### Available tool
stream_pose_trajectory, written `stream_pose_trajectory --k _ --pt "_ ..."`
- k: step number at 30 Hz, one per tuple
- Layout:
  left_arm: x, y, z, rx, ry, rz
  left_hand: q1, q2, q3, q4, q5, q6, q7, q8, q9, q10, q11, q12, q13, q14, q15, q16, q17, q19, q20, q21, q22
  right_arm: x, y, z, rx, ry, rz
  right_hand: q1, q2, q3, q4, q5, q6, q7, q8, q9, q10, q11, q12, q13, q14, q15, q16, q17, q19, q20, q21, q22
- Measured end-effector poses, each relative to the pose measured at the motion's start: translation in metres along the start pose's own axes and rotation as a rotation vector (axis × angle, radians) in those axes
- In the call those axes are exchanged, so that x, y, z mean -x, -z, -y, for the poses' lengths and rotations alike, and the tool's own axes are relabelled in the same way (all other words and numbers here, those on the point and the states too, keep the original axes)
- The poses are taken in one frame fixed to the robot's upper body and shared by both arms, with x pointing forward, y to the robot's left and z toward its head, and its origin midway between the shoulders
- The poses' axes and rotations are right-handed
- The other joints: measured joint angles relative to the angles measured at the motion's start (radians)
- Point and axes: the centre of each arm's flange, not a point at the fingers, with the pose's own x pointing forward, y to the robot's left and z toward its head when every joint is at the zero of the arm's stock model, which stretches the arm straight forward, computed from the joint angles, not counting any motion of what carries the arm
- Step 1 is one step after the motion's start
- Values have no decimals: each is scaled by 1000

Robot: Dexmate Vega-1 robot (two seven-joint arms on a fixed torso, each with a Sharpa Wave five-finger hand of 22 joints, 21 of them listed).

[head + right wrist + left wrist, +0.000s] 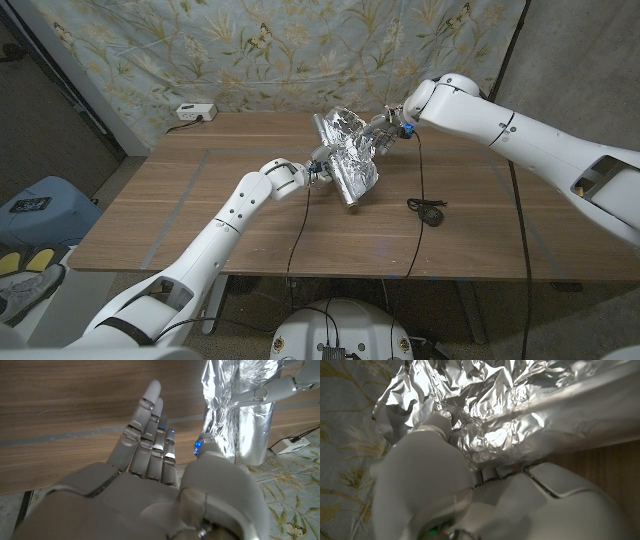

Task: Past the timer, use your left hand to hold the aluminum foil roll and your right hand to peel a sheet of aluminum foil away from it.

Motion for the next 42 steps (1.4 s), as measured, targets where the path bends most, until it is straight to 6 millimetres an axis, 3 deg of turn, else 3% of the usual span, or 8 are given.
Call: stream_pose_trajectory --k 5,14,21,34,42 --pt "-1 1 0 3 8 -3 1 1 0 0 0 -2 1 0 1 0 0 0 0 -4 -4 0 4 0 0 1 0 -1 3 -1 -11 10 1 44 1 35 -8 -8 64 0 14 0 55 -33 19 8 55 -40 12 8 35 -28 11 3" --pt "-3 2 -2 14 22 -12 9 5 -7 6 -8 -15 10 -3 10 -20 9 -8 4 -10 2 -7 9 -20 2 1 2 -2 6 -1 -18 29 0 89 15 79 -8 -23 179 -57 45 5 141 -90 39 8 127 -91 30 27 71 -53 20 5" --pt "-4 4 -4 22 35 -25 21 13 -11 9 -19 -27 12 -15 11 -27 16 -19 2 -24 13 -15 10 -28 0 8 1 -2 9 0 -18 49 -9 122 12 107 -9 -31 252 -84 61 5 199 -124 49 4 168 -118 53 52 88 -69 30 7" --pt "-6 5 -4 31 59 -40 10 24 -11 9 -30 -32 10 -15 7 -27 16 -19 0 -29 18 -21 6 -32 4 8 0 -3 15 4 -14 97 -30 198 6 150 -22 -47 347 -132 96 22 275 -153 81 12 220 -155 92 106 114 -82 45 12" --pt "-6 5 -4 36 72 -47 7 27 -17 12 -34 -34 9 -21 7 -27 16 -19 0 -34 24 -23 6 -32 4 8 0 -4 17 4 -1 119 -41 219 2 157 -23 -51 366 -141 100 28 292 -163 93 22 234 -164 100 130 110 -86 51 16"
